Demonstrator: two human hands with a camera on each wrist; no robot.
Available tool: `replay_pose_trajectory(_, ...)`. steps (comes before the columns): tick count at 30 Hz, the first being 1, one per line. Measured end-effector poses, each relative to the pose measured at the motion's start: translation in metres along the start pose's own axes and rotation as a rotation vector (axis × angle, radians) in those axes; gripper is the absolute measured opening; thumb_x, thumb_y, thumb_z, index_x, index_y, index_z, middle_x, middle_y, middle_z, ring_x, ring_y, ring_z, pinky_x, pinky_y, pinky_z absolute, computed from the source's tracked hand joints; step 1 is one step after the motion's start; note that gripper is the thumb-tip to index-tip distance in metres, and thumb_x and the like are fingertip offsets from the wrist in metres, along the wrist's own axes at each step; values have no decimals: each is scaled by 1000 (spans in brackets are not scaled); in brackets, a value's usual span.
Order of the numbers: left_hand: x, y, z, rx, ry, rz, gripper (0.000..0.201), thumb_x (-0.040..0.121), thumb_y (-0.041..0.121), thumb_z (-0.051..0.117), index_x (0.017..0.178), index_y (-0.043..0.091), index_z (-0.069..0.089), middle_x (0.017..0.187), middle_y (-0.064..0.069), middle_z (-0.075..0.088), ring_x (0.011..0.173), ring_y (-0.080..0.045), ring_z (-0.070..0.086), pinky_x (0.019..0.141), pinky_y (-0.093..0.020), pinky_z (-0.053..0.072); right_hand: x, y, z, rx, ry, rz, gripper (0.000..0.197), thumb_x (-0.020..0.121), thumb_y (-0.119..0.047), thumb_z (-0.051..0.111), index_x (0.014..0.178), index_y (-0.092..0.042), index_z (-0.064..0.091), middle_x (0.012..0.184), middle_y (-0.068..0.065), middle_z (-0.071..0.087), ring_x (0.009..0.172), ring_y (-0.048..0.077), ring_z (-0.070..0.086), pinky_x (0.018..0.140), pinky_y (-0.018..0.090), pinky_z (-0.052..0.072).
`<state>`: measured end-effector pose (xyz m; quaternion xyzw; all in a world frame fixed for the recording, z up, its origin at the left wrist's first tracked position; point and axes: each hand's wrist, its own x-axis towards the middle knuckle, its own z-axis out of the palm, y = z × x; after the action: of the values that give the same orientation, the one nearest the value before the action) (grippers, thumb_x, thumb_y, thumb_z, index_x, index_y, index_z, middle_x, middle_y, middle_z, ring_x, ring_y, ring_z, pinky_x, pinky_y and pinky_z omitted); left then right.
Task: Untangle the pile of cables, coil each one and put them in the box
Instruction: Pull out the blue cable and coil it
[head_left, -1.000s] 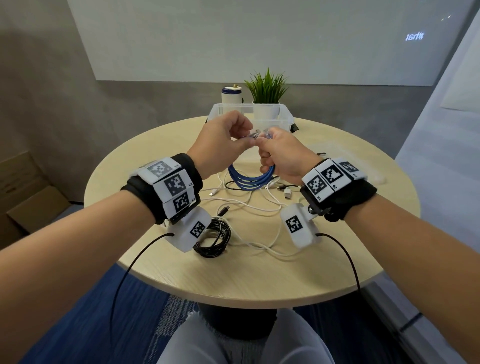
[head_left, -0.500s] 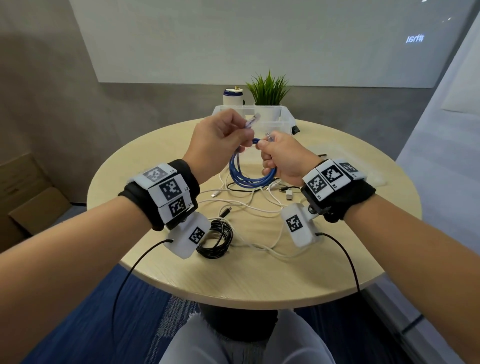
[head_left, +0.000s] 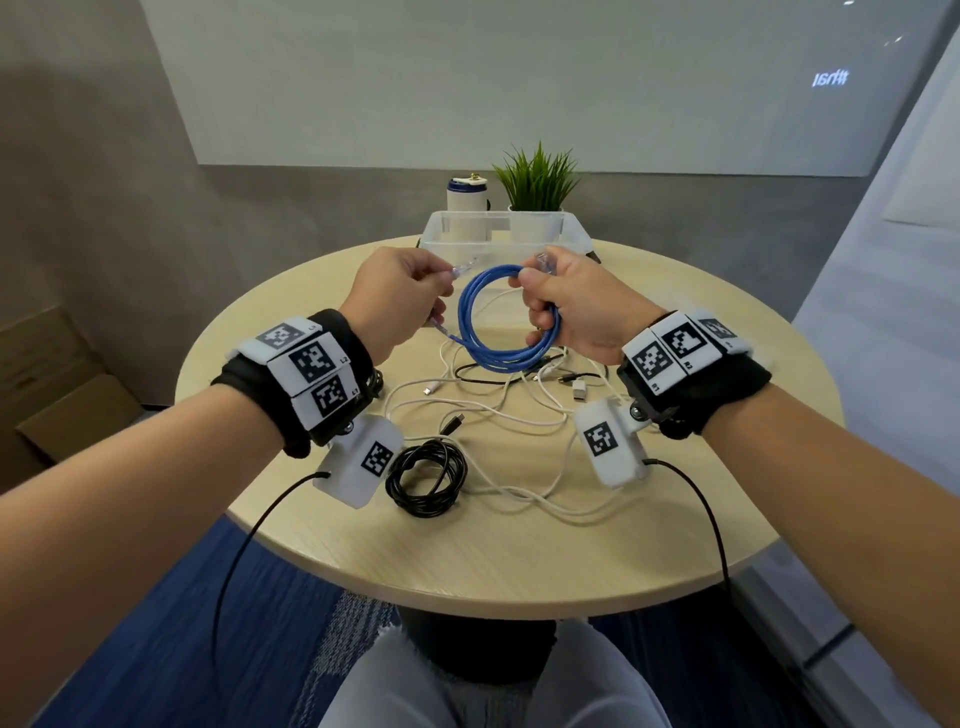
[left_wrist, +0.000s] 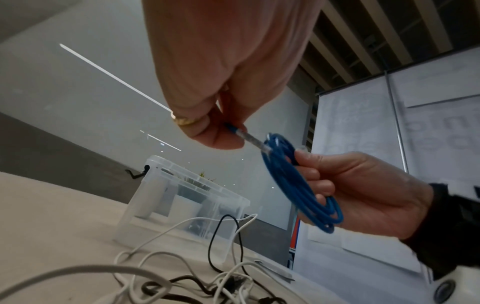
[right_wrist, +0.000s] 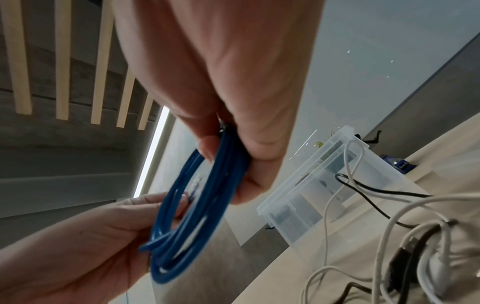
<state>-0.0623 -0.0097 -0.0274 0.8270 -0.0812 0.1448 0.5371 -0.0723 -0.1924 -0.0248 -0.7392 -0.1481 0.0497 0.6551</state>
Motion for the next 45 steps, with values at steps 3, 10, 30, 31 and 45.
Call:
replay_pose_trajectory(3, -1, 0, -1, 152, -80, 77, 13, 93, 17, 58, 94, 18, 71, 72, 6, 60, 61, -5, 48, 58, -15, 45, 0, -1, 1, -38, -39, -37, 12, 102, -14, 40, 100, -12, 52, 69, 0, 36, 53, 9, 37, 55, 28, 47)
replay_pose_trajectory(10, -3, 0, 1, 96, -223, 145, 17, 93, 8, 57, 96, 13, 73, 67, 5, 59, 52, -1, 44, 53, -12, 38, 2, 1, 4, 15, 1, -15, 14, 102, -12, 38, 91, -16, 46, 67, 1, 35, 50, 9, 32, 48, 24, 39)
replay_pose_trajectory(30, -9, 2, 12, 144, -100, 359, 18, 80, 9, 72, 83, 23, 61, 83, 11, 57, 76, -5, 52, 72, -17, 44, -4, -10, 8, -48, -87, 39, 15, 102, -7, 35, 94, -13, 46, 68, 3, 37, 49, 8, 36, 47, 20, 39)
replay_pose_trajectory(31, -9, 1, 12, 139, -78, 380, 18, 79, 10, 73, 82, 23, 61, 87, 10, 56, 82, -5, 53, 75, -17, 44, -4, -10, 9, -75, -88, 38, 15, 102, -6, 35, 93, -13, 45, 68, 3, 36, 49, 8, 35, 46, 20, 38)
replay_pose_trajectory(45, -12, 5, 13, -217, -23, 163, 27, 75, 0, 76, 77, 12, 52, 68, -6, 58, 59, -17, 55, 61, -32, 54, 0, -7, 18, -194, -50, 35, 17, 95, 3, 40, 107, -7, 46, 68, 4, 38, 54, 12, 36, 51, 24, 37)
